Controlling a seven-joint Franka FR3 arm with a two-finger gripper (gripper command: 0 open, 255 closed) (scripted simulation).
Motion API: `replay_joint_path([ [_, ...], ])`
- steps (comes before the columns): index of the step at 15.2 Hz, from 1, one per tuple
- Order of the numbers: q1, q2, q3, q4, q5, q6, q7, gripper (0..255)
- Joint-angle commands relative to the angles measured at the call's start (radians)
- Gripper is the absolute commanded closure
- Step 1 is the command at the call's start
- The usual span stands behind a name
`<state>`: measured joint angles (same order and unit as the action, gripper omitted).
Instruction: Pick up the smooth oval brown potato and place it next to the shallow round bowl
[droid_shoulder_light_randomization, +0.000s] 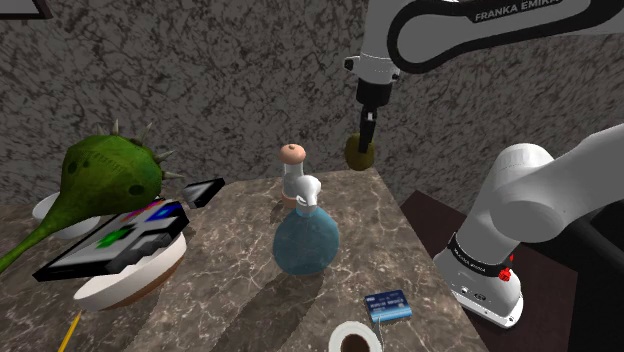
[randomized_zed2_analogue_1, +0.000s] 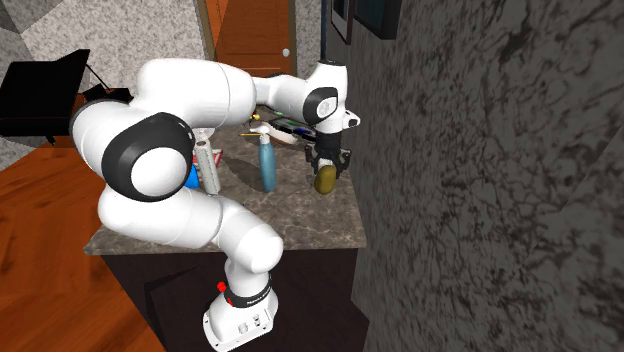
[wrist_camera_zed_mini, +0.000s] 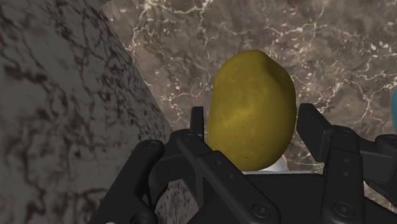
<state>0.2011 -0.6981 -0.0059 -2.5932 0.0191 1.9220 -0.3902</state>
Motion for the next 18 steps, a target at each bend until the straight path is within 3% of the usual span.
replay_joint_path([
  [1, 0.0, -0.001, 0.0, 0.027, -0.001, -0.029, 0.0, 255],
  [11, 0.0, -0.005, -0.001, 0.152, -0.001, -0.157, 0.003, 255],
  [18, 0.065, 0.07, 0.146, 0.207, 0.082, -0.13, 0.17, 255],
])
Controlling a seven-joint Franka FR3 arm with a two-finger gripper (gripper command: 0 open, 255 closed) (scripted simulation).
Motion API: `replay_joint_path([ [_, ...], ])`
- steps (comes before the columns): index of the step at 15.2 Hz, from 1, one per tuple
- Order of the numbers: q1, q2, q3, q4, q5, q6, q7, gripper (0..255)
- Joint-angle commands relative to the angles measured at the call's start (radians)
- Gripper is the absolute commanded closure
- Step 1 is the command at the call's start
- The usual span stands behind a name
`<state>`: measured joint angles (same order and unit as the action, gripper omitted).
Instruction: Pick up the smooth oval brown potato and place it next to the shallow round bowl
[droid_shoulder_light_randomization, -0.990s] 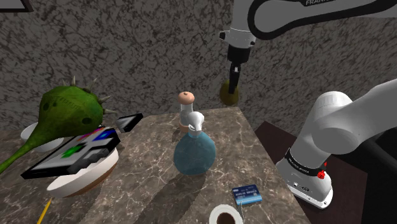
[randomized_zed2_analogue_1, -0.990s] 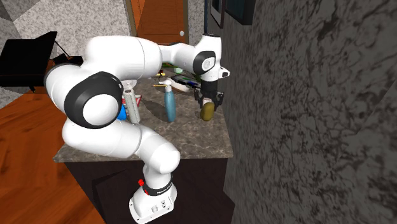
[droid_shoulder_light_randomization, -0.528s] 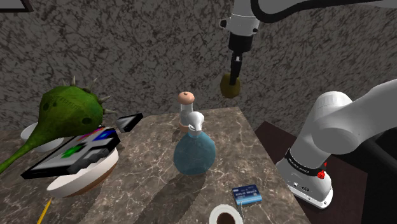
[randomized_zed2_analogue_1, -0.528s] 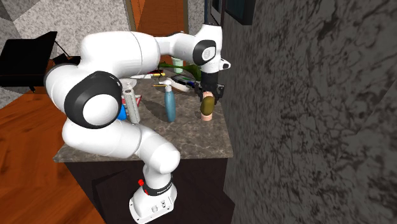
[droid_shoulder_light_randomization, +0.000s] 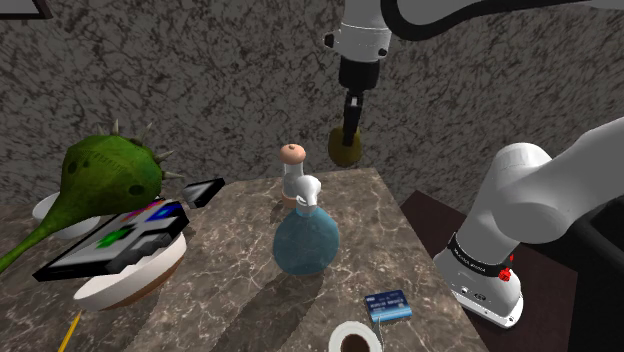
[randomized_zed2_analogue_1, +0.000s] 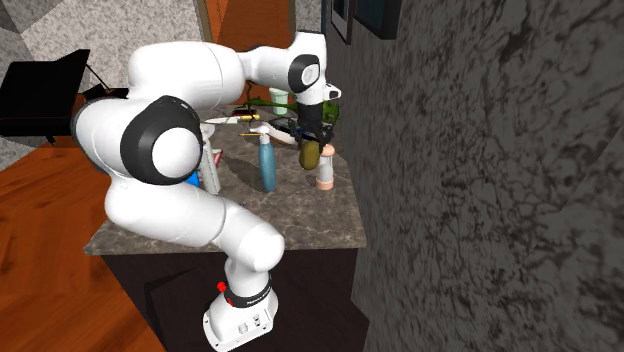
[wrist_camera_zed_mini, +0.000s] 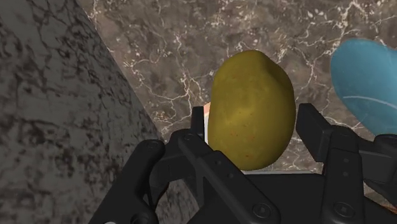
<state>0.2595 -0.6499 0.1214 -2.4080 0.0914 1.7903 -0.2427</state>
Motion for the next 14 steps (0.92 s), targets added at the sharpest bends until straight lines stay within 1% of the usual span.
replay_joint_path([
  [1, 0.015, 0.037, 0.039, 0.034, 0.019, 0.006, 0.046, 255],
  [8, 0.057, 0.172, 0.18, 0.152, 0.06, 0.037, 0.214, 255],
  [14, 0.078, 0.323, 0.298, 0.294, 0.049, 0.056, 0.365, 255],
])
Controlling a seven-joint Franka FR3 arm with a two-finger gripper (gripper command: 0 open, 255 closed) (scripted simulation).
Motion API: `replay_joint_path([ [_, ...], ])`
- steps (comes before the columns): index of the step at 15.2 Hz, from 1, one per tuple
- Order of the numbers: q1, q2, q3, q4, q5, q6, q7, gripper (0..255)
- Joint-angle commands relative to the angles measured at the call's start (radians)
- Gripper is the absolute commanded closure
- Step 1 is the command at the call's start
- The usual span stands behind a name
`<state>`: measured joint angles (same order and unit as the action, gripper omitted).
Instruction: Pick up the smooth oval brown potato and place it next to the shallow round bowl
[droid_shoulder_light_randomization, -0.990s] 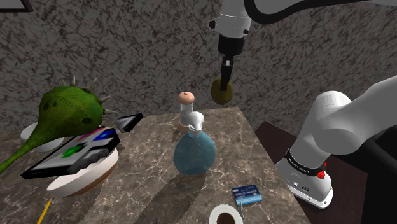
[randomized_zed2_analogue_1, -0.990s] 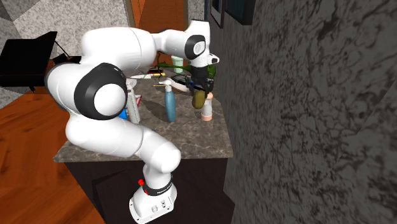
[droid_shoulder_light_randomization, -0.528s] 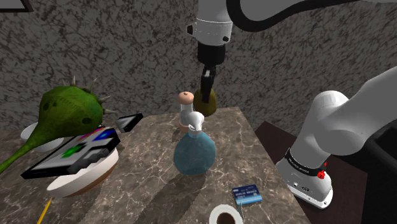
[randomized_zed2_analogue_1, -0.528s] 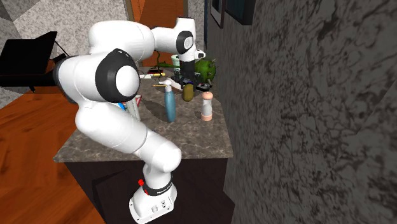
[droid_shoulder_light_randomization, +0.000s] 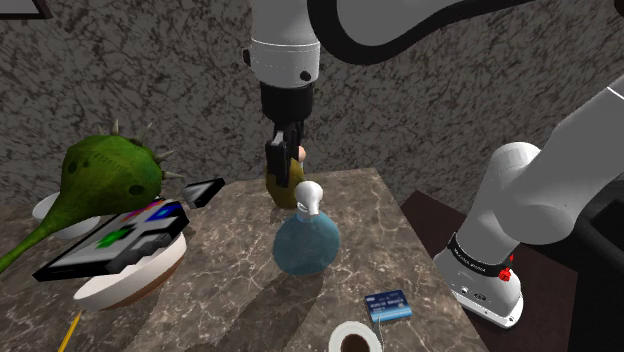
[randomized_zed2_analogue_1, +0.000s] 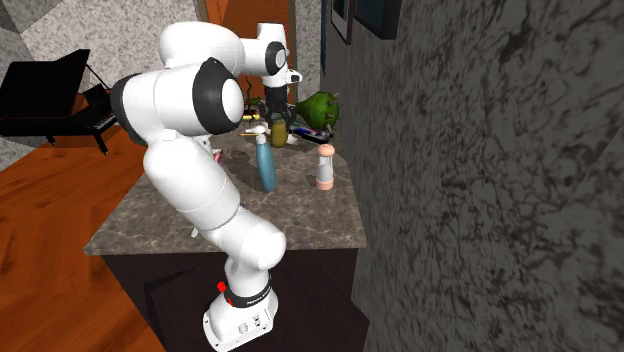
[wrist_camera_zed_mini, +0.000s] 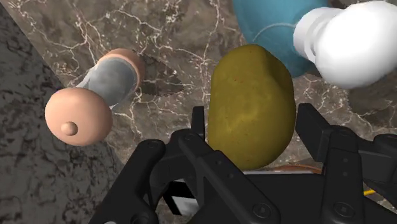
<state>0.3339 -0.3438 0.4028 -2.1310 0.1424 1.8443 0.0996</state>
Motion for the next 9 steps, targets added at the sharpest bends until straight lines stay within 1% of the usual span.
replay_joint_path([
  [1, 0.007, 0.046, 0.036, 0.045, -0.009, 0.003, 0.05, 255],
  [5, 0.022, 0.173, 0.111, 0.167, -0.055, 0.004, 0.162, 255],
  [9, 0.051, 0.319, 0.178, 0.312, -0.132, -0.011, 0.283, 255],
])
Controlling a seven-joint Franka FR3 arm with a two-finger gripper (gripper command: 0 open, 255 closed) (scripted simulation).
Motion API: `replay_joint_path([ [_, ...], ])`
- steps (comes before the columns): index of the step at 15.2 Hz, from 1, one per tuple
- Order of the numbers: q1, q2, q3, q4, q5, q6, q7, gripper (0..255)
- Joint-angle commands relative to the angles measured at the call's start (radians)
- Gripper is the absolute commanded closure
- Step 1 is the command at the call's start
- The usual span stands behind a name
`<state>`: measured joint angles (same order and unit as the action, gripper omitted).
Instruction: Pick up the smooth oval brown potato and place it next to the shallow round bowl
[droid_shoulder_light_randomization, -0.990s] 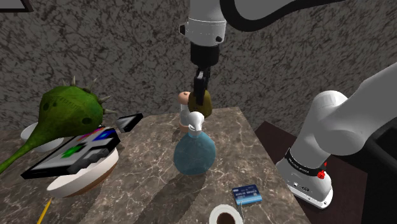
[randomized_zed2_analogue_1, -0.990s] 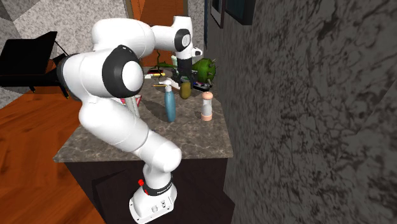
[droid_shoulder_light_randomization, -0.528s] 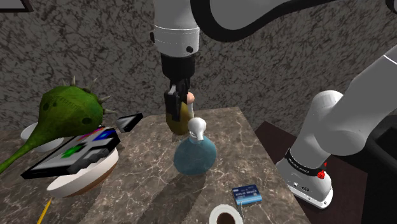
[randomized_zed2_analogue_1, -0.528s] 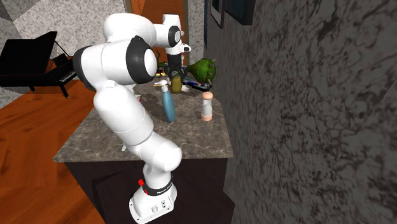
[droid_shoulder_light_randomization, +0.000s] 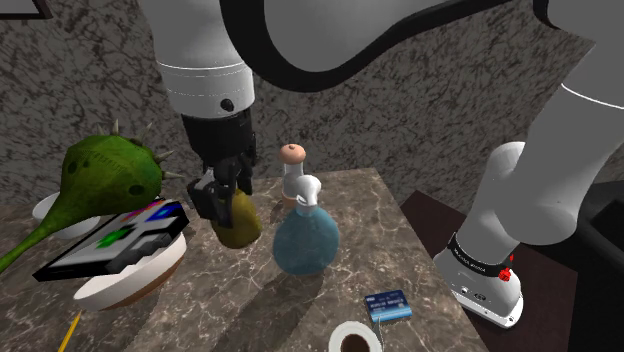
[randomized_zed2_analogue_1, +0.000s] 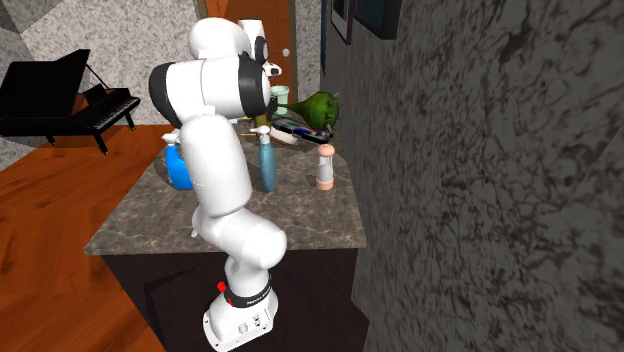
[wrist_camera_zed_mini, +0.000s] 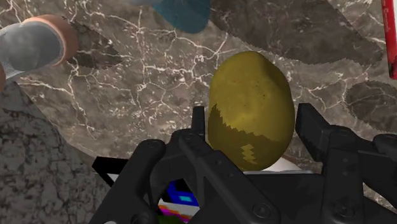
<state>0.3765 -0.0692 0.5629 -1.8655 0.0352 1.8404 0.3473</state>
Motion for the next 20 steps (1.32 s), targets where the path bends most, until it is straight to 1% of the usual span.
replay_joint_path([
  [1, 0.019, 0.085, 0.032, 0.087, -0.048, -0.014, 0.066, 255],
  [5, 0.09, 0.257, 0.07, 0.268, -0.156, -0.059, 0.185, 255],
  [7, 0.142, 0.348, 0.076, 0.375, -0.212, -0.093, 0.237, 255],
  [9, 0.204, 0.442, 0.075, 0.496, -0.267, -0.136, 0.281, 255],
  [11, 0.276, 0.543, 0.066, 0.636, -0.32, -0.188, 0.315, 255],
  [13, 0.363, 0.654, 0.05, 0.81, -0.371, -0.256, 0.336, 255],
  [14, 0.416, 0.719, 0.038, 0.921, -0.398, -0.299, 0.341, 255],
  [15, 0.483, 0.803, 0.02, 1.071, -0.429, -0.36, 0.338, 255],
  [20, 0.435, 0.759, 0.028, 0.917, -0.411, -0.258, 0.353, 255],
])
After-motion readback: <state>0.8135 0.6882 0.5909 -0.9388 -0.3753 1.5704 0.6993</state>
